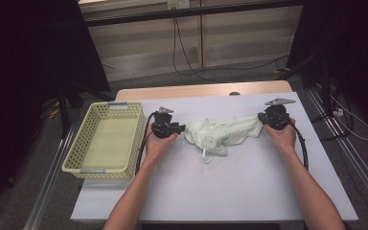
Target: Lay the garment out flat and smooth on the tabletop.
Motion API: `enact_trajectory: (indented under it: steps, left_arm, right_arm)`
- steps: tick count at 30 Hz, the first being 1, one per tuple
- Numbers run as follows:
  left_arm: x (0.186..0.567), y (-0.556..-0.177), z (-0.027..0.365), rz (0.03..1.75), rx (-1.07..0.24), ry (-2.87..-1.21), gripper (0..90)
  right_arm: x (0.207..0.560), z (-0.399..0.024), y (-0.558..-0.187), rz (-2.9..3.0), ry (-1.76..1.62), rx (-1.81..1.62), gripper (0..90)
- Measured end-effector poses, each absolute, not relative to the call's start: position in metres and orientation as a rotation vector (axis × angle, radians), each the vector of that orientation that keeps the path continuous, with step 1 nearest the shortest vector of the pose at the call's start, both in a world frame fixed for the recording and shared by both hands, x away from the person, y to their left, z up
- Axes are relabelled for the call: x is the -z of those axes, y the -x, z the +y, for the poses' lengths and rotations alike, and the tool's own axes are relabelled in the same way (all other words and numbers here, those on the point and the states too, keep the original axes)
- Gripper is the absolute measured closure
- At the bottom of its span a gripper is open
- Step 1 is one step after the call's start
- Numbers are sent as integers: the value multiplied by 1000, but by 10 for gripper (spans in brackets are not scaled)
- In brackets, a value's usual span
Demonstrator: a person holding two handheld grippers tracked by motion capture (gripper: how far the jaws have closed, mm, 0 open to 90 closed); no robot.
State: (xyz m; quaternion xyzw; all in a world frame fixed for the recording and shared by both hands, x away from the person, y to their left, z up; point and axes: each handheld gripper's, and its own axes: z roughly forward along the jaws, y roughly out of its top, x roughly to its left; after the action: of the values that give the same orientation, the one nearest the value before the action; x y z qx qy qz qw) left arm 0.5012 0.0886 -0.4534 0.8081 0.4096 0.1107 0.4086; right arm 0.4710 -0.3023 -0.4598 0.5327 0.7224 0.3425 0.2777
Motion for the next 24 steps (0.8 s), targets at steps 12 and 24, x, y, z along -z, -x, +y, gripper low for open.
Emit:
enact_trajectory:
  steps: [12, 24]
  left_arm:
    - [466, -497, 68, 972, -360, -2105, 756]
    - [457, -496, 80, 1053, -406, -2127, 900]
  right_arm:
    - [452, -295, -464, 1963, -1389, -944, 633]
    - [446, -276, -431, 2075, -1278, -973, 673]
